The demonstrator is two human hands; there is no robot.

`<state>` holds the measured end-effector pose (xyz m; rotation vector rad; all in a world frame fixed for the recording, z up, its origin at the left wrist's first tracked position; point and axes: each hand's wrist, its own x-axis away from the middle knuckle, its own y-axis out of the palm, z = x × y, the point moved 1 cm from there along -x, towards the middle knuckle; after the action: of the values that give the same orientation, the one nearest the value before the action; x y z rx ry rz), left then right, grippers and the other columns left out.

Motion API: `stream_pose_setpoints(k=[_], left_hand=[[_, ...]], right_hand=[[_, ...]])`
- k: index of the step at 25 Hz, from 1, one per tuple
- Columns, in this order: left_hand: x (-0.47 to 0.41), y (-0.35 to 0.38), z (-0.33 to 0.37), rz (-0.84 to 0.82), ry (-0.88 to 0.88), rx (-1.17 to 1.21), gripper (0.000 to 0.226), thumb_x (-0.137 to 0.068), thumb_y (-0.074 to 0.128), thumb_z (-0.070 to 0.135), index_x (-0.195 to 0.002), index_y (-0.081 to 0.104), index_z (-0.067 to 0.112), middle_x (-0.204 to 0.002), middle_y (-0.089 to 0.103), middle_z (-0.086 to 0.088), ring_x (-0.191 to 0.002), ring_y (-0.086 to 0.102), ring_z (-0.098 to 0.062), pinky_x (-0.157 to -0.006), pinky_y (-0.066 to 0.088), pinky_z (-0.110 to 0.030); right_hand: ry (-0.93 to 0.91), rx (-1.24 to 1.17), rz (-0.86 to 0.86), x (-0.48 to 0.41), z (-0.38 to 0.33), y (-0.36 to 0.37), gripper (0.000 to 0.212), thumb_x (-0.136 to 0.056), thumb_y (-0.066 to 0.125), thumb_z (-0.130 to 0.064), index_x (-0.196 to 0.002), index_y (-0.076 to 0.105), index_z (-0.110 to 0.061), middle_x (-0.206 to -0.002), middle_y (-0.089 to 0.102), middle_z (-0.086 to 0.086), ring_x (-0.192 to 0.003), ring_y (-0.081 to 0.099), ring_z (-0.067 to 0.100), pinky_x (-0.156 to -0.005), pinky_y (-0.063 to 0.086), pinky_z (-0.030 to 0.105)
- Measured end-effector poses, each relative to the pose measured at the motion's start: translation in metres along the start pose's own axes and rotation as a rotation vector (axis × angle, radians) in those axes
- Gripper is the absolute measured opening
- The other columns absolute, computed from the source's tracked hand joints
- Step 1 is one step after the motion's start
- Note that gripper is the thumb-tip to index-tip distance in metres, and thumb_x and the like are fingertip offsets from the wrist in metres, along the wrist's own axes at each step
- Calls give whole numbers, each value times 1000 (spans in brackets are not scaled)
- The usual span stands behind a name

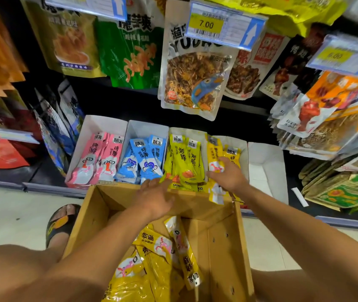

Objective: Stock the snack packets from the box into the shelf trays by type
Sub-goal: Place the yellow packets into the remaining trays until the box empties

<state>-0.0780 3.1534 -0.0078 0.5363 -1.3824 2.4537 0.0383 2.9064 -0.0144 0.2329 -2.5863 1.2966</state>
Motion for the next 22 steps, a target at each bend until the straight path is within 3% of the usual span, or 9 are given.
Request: stream_pose_setpoints(k=[3, 5, 7, 10, 12, 16, 20, 22], left_hand=[[1, 13, -6, -245, -54, -247, 77, -101, 51, 48, -161, 4, 43, -172, -10, 2, -158, -9, -31, -125, 8, -60], [-1, 17, -8, -277, -59, -296, 80, -100, 53, 44, -161, 1, 43, -171, -17, 3, -157, -14, -30, -124, 5, -62], [-4, 19, -10, -293, -66, -328, 82, -100, 52, 45, -162, -1, 42, -169, -22, 3, -157, -17, -30, -124, 4, -64], [-6, 21, -13, -305, -63, -345, 81, -100, 53, 47, -162, 0, 43, -169, -24, 4, -156, -20, -30, -124, 3, -64], [-7, 22, -15, -302, -61, -348, 81, -100, 53, 48, -161, 1, 43, -168, -25, 5, -155, -21, -30, -124, 2, -65], [-7, 23, -16, -296, -53, -347, 80, -101, 53, 48, -162, 1, 42, -169, -24, 4, -156, -20, -30, -124, 4, -63], [-4, 21, -20, -263, -11, -365, 77, -102, 51, 47, -162, 3, 41, -170, -18, 3, -157, -14, -30, -125, 6, -61], [1, 19, -23, -240, 20, -375, 76, -102, 50, 47, -162, 4, 41, -171, -15, 3, -158, -10, -29, -125, 8, -61]], right_hand=[[162, 89, 56, -33, 34, -15, 84, -80, 74, -58, -147, 41, -19, -141, 53, 14, -109, 59, 33, -84, 54, 38], [208, 81, 86, -49, 49, -16, 81, -80, 73, -59, -142, 45, -16, -131, 59, 16, -94, 59, 29, -78, 57, 41], [227, 52, 106, -61, 59, -11, 83, -81, 72, -59, -145, 45, -14, -127, 60, 17, -98, 62, 31, -81, 57, 41], [207, 151, -11, -68, 66, 1, 93, -71, 63, -81, -142, 50, -22, -132, 59, 13, -110, 62, 33, -82, 54, 35], [191, 224, -65, -74, 77, 8, 97, -59, 55, -91, -135, 55, -31, -131, 61, 8, -111, 62, 31, -90, 57, 42], [103, 302, -55, -61, 73, 5, 72, -75, 61, -72, -131, 58, -27, -130, 61, 8, -118, 56, 33, -95, 53, 44], [88, 322, -50, -46, 68, 1, 73, -75, 64, -67, -134, 58, -25, -133, 59, 9, -122, 54, 33, -94, 50, 41], [70, 290, -41, -32, 65, 3, 68, -72, 63, -67, -122, 64, -22, -123, 62, 10, -115, 57, 31, -86, 49, 37]])
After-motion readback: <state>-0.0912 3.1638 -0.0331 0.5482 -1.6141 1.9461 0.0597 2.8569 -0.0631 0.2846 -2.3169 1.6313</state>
